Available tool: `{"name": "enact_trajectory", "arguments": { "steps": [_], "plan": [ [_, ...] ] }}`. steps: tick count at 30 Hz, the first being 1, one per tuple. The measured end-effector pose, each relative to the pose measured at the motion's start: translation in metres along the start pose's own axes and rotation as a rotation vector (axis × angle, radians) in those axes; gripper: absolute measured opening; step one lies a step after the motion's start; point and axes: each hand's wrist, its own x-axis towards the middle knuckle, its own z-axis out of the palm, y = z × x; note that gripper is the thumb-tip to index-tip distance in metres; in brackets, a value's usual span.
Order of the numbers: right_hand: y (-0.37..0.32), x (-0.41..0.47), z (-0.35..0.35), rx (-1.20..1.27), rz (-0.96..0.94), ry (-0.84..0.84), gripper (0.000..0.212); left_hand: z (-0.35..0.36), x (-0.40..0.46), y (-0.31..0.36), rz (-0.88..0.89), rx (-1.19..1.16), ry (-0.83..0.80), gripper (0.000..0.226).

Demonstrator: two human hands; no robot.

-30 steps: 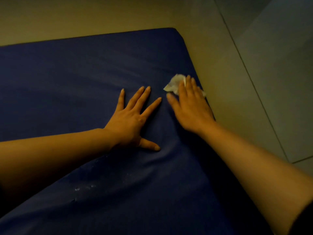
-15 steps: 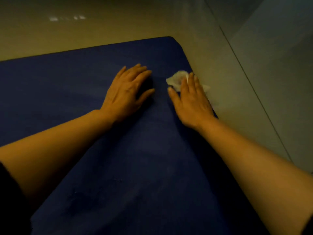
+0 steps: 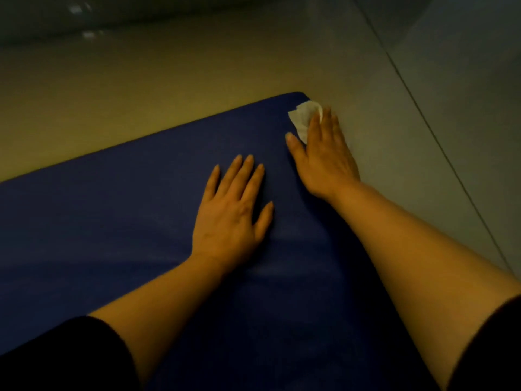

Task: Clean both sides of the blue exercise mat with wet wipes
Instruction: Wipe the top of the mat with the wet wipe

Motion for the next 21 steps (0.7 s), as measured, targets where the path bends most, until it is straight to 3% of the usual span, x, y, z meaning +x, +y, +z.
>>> {"name": "enact_trajectory", "arguments": {
  "steps": [7, 14, 21],
  "plan": [
    [0.0, -0.055, 0.011, -0.239, -0.189, 0.018, 0.085, 0.001, 0.0, -0.003, 0.018, -0.04, 0.035, 0.06],
    [-0.026, 0.032, -0.001, -0.06, -0.039, -0.013, 0.075, 0.002, 0.001, -0.004, 0.024, -0.044, 0.052, 0.056],
    [-0.015, -0.02, 0.0, -0.15, -0.233, -0.017, 0.078, 0.003, -0.001, -0.005, 0.031, -0.059, 0.075, 0.055]
  ]
}}
